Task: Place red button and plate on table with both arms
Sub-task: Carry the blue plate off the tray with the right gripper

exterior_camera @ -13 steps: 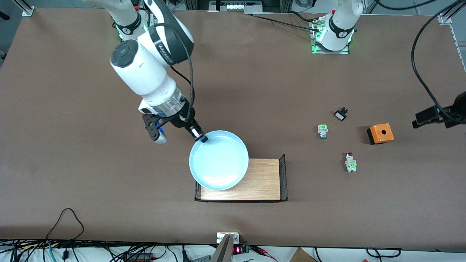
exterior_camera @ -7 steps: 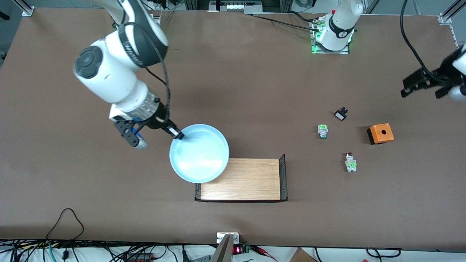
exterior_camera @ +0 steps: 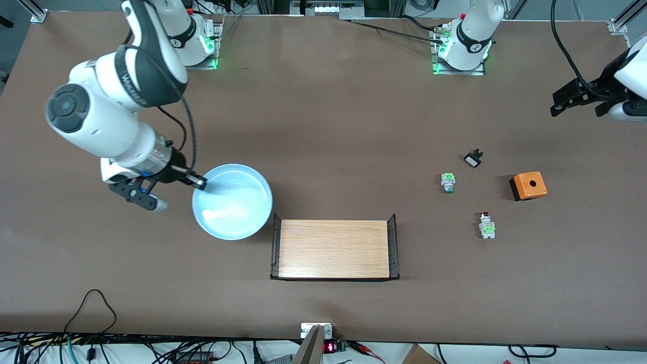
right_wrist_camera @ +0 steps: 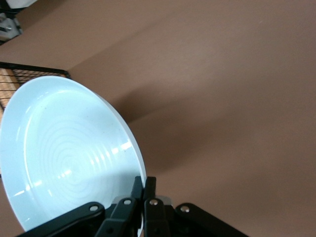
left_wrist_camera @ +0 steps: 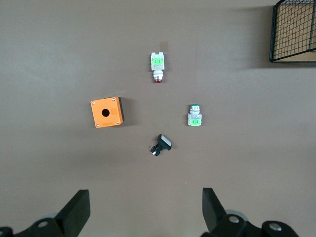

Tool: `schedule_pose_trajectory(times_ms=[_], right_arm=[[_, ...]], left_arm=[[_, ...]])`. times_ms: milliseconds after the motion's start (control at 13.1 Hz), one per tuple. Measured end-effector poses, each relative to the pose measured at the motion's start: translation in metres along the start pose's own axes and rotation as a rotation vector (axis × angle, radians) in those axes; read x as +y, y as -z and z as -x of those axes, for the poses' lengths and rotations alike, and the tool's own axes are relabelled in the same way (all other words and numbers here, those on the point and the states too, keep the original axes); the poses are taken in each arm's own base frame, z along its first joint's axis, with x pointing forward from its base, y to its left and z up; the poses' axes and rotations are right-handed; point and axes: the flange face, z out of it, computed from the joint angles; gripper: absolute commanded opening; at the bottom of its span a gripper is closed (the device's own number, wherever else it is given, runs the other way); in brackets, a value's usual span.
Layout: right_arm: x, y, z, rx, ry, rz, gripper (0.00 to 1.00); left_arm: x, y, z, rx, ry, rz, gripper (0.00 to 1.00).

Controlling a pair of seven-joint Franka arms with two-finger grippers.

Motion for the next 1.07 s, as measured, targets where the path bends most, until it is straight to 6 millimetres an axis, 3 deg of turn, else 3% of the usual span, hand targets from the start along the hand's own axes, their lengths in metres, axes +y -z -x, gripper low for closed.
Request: schedule_pose_trajectory(times_ms=[458,1069], right_arm=[[0.106,-0.016,-0.041,-0.062,0.046,0.036,0.0],[0.199,-0.074,-0.052,-0.157,0.155,0.025,0.0]], left_arm=[[-0.009,-0.02,-0.02,-0.022,0.015,0.004,1.0],[-0.01,-0.004,-0.022,0.013,0.016,0.006,1.0]])
